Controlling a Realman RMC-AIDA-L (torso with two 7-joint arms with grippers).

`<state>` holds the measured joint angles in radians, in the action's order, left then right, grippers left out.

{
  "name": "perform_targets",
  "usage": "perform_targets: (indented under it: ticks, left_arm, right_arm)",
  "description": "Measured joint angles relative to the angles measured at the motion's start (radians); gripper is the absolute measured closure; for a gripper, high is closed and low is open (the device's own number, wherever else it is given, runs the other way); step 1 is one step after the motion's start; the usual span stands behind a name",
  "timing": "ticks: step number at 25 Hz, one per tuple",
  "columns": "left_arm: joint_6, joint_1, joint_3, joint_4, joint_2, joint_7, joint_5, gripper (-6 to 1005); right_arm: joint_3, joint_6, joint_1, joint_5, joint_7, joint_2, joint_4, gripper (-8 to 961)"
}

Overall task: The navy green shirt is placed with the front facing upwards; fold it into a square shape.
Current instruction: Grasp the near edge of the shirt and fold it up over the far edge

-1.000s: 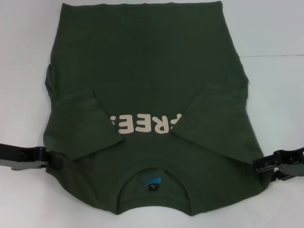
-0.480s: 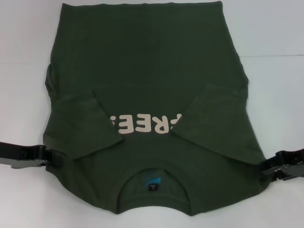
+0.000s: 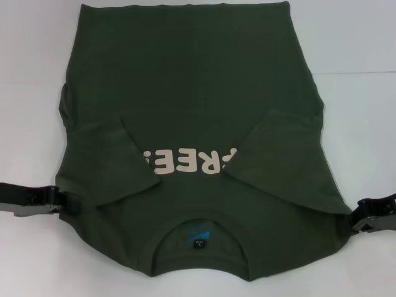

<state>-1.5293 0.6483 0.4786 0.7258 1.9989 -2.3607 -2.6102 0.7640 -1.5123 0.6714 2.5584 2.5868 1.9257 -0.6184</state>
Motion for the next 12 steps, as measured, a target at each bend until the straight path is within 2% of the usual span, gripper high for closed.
perform_targets:
  ticks: [4, 9, 12]
  left_arm:
    - [0.000, 0.001, 0.000, 0.000, 0.000, 0.000, 0.001, 961]
    - [0.000, 0.002, 0.000, 0.001, 0.000, -0.001, 0.002, 961]
    - [-0.006, 0.002, 0.000, 0.002, -0.001, 0.001, 0.003, 961]
  right_arm:
    - [0.002, 0.000, 0.002, 0.000, -0.004, 0.001, -0.001, 841]
    - [0.003, -0.005, 0.002, -0.003, -0.023, 0.000, -0.002, 913]
    - [-0.010, -0.017, 0.002, -0.016, -0.057, -0.006, -0.003, 913]
